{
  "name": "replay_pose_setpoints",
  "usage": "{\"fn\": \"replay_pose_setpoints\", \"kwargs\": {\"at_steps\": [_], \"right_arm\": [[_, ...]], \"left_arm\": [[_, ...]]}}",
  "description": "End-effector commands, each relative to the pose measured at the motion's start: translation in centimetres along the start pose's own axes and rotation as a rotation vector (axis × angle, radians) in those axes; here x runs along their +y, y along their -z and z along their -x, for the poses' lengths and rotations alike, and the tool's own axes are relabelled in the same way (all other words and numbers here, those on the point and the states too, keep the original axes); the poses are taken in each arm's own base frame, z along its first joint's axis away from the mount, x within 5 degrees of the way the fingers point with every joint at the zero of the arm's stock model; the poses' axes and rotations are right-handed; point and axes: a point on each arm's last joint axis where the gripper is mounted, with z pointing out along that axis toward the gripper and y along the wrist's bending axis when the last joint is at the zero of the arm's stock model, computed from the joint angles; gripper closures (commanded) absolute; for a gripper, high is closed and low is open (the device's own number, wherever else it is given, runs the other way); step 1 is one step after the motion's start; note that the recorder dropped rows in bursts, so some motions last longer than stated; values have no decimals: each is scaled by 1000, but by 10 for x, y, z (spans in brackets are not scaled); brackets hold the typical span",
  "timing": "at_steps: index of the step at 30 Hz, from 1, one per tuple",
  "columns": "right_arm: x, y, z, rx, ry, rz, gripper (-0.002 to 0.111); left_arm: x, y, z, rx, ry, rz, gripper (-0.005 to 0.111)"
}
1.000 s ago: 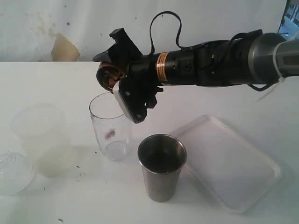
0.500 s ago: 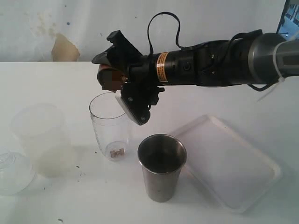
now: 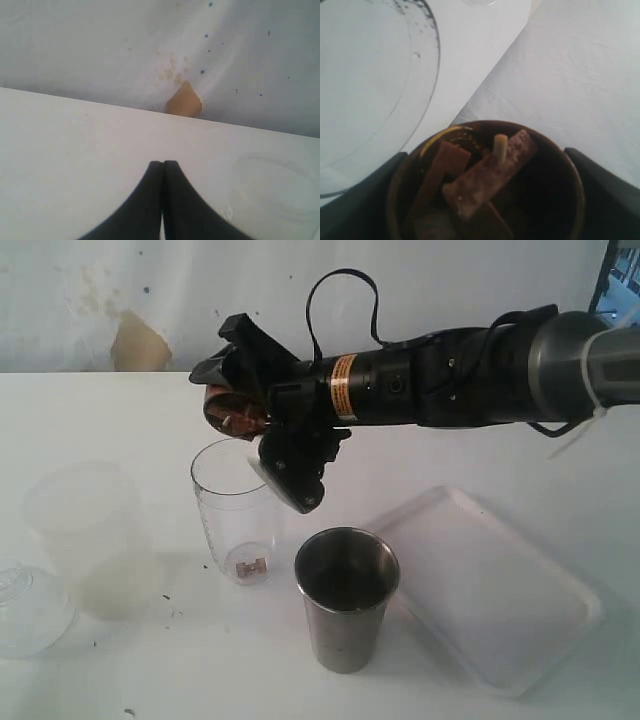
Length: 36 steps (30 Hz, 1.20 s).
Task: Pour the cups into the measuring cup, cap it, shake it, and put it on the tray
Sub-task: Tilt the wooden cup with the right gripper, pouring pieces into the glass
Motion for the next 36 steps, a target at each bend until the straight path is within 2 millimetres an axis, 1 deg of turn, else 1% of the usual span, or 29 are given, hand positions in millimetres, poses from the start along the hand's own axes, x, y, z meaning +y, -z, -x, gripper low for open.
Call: {"fn": "replay_pose_setpoints", "kwargs": {"at_steps": [1,9,14,22,28,36], "right_arm": [[-6,3,-5,43,75,10,108],[-10,0,2,19,89,-6,108],[-9,2,-1,45,108,18,108],[-20,9,-2,54,124,-11,108],[-20,9,-2,53,123,-11,108],[-20,9,-1,49,179,-10,108]], "left_arm": [[0,0,0,-14,2,3,107],[0,0,0,-14,2,3,107],[0,0,0,-14,2,3,107],[0,0,0,-14,2,3,107],[0,0,0,-14,2,3,107],[0,0,0,-14,2,3,107]]}}
